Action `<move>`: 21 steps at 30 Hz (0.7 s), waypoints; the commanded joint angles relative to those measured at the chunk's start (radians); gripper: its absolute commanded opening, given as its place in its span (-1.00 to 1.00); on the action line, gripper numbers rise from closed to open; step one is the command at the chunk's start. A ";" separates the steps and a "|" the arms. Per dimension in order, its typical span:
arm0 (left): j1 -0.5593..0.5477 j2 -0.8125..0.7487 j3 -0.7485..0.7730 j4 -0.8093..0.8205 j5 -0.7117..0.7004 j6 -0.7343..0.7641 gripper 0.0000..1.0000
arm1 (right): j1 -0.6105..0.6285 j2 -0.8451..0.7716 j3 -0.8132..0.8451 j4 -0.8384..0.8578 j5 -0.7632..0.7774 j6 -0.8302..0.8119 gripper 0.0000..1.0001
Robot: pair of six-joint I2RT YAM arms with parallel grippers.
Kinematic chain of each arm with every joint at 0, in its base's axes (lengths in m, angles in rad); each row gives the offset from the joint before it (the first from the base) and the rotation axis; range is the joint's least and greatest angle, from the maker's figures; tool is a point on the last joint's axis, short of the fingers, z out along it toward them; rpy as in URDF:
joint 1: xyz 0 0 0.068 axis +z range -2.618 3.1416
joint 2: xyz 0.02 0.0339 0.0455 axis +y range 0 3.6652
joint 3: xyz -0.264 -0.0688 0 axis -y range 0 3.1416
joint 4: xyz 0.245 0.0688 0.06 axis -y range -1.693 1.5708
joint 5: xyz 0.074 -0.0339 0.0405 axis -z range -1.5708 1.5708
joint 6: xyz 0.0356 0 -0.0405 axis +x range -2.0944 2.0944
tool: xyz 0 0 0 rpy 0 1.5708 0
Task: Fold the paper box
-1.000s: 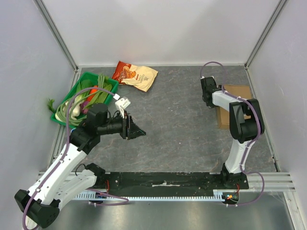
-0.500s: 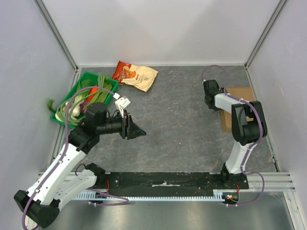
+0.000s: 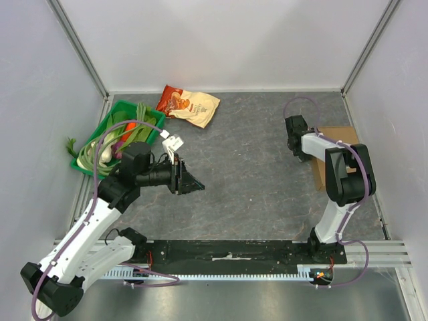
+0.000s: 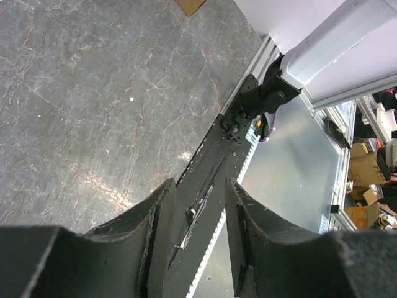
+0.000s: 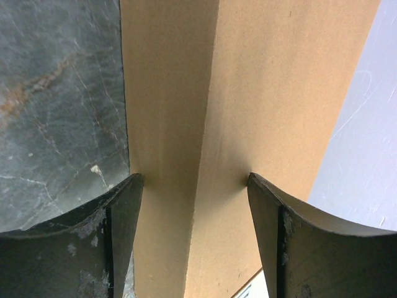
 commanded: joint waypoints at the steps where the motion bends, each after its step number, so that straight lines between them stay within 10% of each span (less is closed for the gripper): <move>1: 0.002 0.002 0.030 0.026 0.049 0.015 -0.12 | -0.009 -0.036 -0.044 -0.070 -0.010 0.033 0.50; 21: -0.010 0.011 0.021 0.036 0.114 0.000 -0.11 | 0.002 -0.140 -0.150 -0.185 -0.027 0.125 0.51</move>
